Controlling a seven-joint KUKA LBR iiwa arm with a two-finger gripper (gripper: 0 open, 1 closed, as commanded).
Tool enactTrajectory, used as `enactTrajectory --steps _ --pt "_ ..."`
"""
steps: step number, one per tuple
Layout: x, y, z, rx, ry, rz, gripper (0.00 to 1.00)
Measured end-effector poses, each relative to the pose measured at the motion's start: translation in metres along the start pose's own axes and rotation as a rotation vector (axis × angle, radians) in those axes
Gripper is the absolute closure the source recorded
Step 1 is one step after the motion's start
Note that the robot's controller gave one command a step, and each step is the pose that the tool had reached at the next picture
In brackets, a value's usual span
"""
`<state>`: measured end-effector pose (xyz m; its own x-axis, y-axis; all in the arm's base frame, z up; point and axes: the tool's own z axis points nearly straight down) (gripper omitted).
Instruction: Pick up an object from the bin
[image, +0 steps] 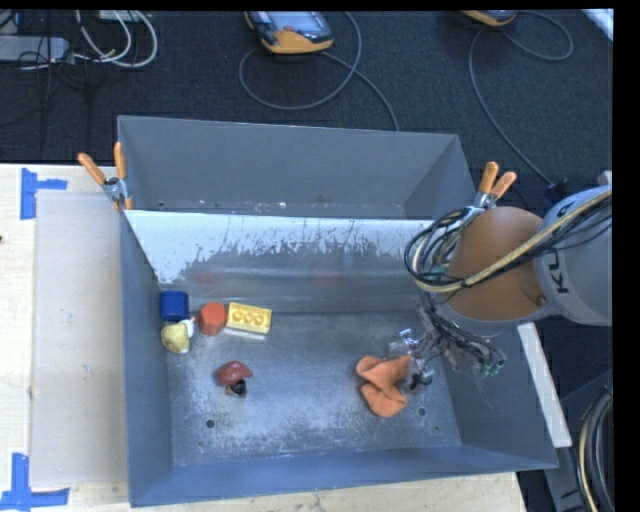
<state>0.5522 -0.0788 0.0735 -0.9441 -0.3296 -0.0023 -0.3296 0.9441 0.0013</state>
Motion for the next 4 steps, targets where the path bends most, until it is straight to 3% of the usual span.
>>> enactTrajectory --steps 1,2,3,4 --pt "0.000 0.000 0.000 0.000 0.000 -0.001 1.00" --pt "0.005 0.003 -0.122 0.000 -0.001 -0.024 1.00" --pt "0.005 0.003 -0.122 0.000 -0.001 -0.025 1.00" --pt "0.024 -0.007 -0.327 -0.001 0.000 -0.041 1.00"
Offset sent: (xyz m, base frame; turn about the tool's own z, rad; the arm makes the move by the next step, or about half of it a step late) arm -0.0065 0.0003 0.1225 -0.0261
